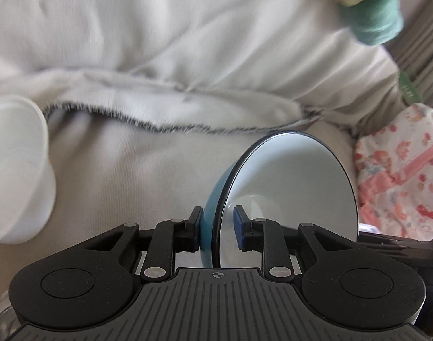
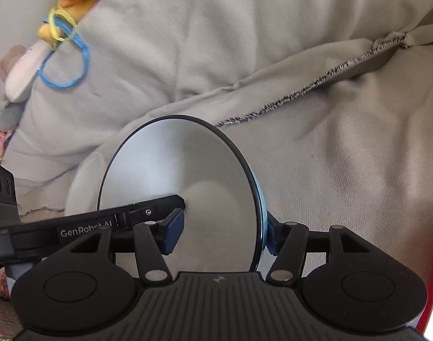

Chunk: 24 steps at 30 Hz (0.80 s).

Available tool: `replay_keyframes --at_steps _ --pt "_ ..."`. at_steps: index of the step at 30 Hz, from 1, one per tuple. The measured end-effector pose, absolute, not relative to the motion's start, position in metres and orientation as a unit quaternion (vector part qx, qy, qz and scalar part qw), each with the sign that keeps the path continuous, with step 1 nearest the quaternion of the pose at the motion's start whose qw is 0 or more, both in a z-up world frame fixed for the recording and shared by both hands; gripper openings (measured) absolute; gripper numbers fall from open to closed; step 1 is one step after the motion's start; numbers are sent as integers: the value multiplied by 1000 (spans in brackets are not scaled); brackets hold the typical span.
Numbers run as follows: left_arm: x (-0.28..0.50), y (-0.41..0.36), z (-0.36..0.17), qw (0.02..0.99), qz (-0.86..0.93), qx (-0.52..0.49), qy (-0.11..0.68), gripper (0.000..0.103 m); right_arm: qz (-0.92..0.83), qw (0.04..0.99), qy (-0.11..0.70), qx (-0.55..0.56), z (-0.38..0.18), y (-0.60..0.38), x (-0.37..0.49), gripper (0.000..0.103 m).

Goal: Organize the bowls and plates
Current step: 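Lower the blue bowl into the yellow-rimmed bowl and open the right tool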

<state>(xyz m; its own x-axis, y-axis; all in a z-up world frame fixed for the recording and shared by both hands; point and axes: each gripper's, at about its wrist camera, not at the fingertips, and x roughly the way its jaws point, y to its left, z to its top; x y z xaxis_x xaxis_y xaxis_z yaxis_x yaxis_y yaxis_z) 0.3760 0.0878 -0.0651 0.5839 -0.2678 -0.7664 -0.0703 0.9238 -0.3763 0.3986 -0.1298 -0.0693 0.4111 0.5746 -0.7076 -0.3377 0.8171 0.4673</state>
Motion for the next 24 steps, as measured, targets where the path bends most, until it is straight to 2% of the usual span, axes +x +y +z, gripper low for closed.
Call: replay_keyframes --at_steps 6,13,24 --pt "319 68 -34 872 -81 -172 450 28 284 834 460 106 -49 -143 340 63" --pt "277 55 -62 840 -81 -202 497 29 278 824 476 128 -67 -163 291 67" --pt "277 45 -86 835 -48 -167 522 27 255 814 500 146 -107 -175 291 68"
